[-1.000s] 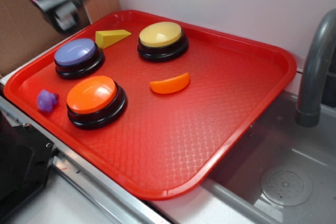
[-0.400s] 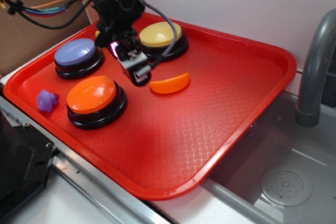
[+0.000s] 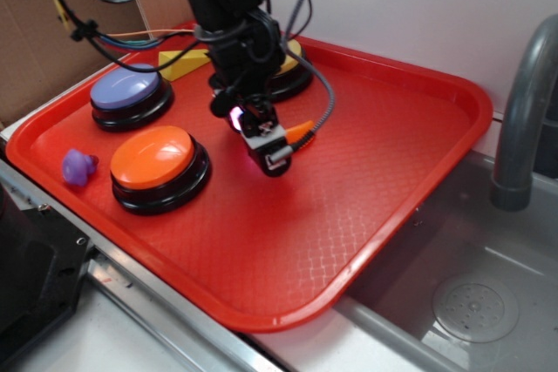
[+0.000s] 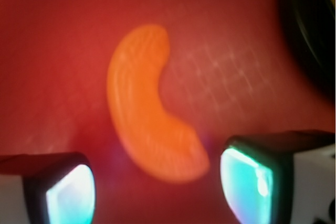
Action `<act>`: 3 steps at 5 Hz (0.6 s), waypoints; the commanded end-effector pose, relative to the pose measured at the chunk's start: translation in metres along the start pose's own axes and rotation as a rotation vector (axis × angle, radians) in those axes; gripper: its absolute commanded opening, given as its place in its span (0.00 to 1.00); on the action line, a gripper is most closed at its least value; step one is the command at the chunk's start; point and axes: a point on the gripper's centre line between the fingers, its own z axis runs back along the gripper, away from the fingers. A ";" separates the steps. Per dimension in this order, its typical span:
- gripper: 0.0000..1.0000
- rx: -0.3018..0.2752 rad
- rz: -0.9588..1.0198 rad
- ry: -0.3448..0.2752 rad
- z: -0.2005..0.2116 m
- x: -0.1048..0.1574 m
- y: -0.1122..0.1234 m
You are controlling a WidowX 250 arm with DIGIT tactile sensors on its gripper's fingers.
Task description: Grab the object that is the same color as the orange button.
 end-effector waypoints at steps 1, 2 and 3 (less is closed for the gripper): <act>1.00 -0.009 -0.058 -0.061 -0.002 0.026 -0.007; 1.00 -0.033 -0.071 -0.074 -0.004 0.030 -0.007; 0.07 -0.014 -0.067 -0.048 -0.006 0.028 -0.010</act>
